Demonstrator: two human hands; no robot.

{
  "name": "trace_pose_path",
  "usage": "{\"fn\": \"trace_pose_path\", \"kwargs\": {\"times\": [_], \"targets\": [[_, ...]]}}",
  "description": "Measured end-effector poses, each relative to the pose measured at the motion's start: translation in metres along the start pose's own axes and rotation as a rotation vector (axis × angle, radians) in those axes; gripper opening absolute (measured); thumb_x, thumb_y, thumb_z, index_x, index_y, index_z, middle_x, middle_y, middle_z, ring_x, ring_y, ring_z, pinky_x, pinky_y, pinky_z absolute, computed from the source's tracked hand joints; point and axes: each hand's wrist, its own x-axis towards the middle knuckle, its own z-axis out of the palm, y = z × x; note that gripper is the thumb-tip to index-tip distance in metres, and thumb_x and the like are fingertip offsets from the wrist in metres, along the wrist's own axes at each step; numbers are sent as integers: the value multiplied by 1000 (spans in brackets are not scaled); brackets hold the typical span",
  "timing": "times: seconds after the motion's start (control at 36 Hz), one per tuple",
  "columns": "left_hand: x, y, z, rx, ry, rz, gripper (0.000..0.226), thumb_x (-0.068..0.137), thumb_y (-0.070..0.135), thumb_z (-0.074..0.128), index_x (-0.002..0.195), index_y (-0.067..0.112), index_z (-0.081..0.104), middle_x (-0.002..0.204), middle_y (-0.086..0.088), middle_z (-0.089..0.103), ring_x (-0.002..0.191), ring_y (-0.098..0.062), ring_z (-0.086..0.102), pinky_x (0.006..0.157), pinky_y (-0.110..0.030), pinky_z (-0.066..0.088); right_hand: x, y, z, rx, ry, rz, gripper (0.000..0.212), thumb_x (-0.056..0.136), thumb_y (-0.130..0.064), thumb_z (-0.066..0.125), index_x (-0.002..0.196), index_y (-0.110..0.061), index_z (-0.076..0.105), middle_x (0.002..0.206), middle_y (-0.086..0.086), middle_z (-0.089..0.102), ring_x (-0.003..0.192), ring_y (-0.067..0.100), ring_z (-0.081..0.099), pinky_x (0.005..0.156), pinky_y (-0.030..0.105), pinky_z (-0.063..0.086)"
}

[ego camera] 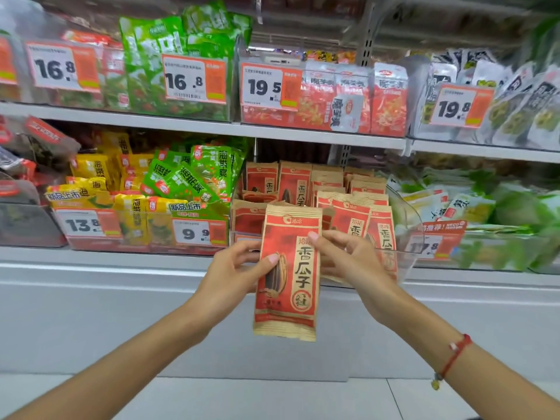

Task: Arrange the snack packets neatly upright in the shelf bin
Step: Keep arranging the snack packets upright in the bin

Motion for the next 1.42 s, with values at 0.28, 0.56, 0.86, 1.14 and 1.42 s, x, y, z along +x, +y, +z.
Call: {"fn": "trace_pose_path", "kwargs": {"times": [0.28,0.56,0.86,1.14,1.42], "targets": [[-2,2,-7,199,175,121,30,74,30,79,100,32,65,96,9,71,80,3,67,69,-16,55,-3,-7,-6,-100,-40,-5,17,92,-25,61,88,-14,73,82,-5,76,80,12,72,77,22,56],[-19,15,9,195,8,15,60,48,51,82,103,44,58,93,27,65,79,14,63,59,-7,49,-10,-14,9,-124,43,-146,12,79,-34,74,78,-22,76,74,-4,75,68,8,69,72,22,58],[-15,13,-4,2,-254,-118,70,43,40,81,112,32,67,112,6,71,103,-7,67,83,-26,57,-12,-23,3,140,-164,-31,22,92,-25,59,108,-17,71,97,9,75,85,20,72,70,19,54],[-12,24,-8,-85,125,123,71,42,49,79,110,37,64,100,18,72,92,-4,70,84,-30,54,-20,-25,17,-82,-138,-330,19,87,-16,67,101,-28,73,94,-10,73,88,9,70,74,22,56],[-12,23,-3,-111,216,125,82,45,43,82,123,32,60,109,13,67,90,7,66,78,-22,55,-18,-20,22,-141,-86,-340,23,88,-19,67,106,-33,70,102,-10,72,91,4,68,82,19,52]]}}
